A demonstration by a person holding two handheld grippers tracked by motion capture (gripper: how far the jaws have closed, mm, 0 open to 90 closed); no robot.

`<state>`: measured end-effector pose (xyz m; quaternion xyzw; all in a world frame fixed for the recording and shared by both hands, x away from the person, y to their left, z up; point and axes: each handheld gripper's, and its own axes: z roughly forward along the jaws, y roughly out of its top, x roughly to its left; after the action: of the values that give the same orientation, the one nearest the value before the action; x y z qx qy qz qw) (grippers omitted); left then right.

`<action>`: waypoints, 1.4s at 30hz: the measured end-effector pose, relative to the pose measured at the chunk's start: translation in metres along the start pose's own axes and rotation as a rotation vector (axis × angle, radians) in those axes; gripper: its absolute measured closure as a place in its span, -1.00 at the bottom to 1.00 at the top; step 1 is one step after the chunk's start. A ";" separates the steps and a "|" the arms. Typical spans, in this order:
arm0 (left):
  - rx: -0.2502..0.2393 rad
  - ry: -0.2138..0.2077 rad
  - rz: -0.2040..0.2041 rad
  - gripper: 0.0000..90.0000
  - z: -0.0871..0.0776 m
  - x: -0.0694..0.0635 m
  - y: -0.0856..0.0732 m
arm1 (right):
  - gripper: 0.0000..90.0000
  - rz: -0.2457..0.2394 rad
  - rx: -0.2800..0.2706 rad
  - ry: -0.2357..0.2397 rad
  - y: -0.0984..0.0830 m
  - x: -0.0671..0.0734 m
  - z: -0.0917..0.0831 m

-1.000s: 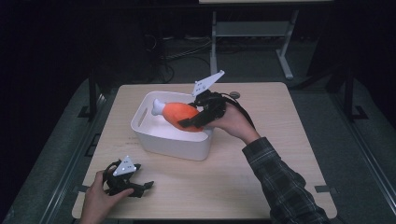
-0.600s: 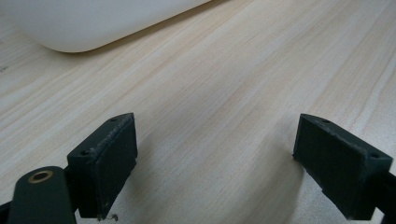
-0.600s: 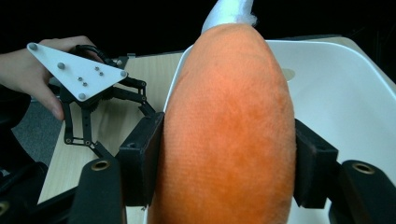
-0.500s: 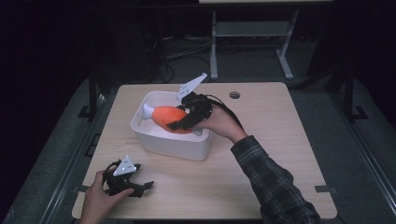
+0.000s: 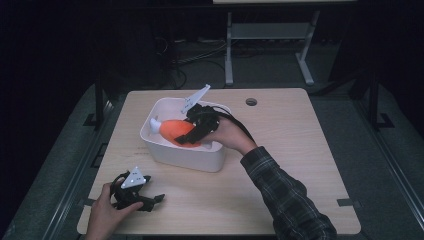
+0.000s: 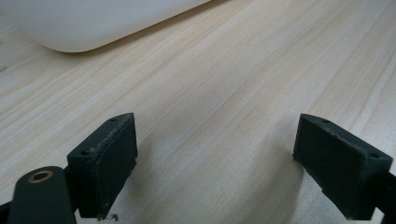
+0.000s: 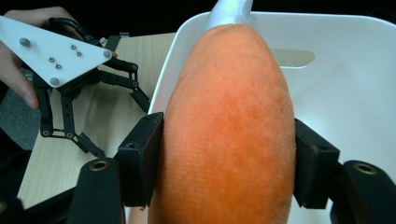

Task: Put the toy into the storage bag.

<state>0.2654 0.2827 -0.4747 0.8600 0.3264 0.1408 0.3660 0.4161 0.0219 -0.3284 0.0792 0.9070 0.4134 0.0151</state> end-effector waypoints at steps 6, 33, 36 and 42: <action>-0.001 -0.001 -0.001 -0.72 0.000 0.000 0.000 | -0.24 -0.003 0.019 -0.001 0.000 0.001 0.005; -0.001 0.000 -0.002 -0.72 0.000 0.000 0.000 | -0.36 0.042 -0.044 -0.051 -0.015 0.004 -0.041; -0.002 -0.001 -0.002 -0.72 0.000 0.000 0.000 | -0.38 0.050 -0.047 -0.068 -0.022 0.005 -0.050; -0.002 -0.002 -0.002 -0.72 0.000 0.000 0.000 | -0.40 0.065 -0.070 -0.101 -0.036 0.009 -0.070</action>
<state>0.2653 0.2826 -0.4748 0.8594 0.3270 0.1401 0.3673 0.3959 -0.0523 -0.3095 0.1288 0.8869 0.4407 0.0501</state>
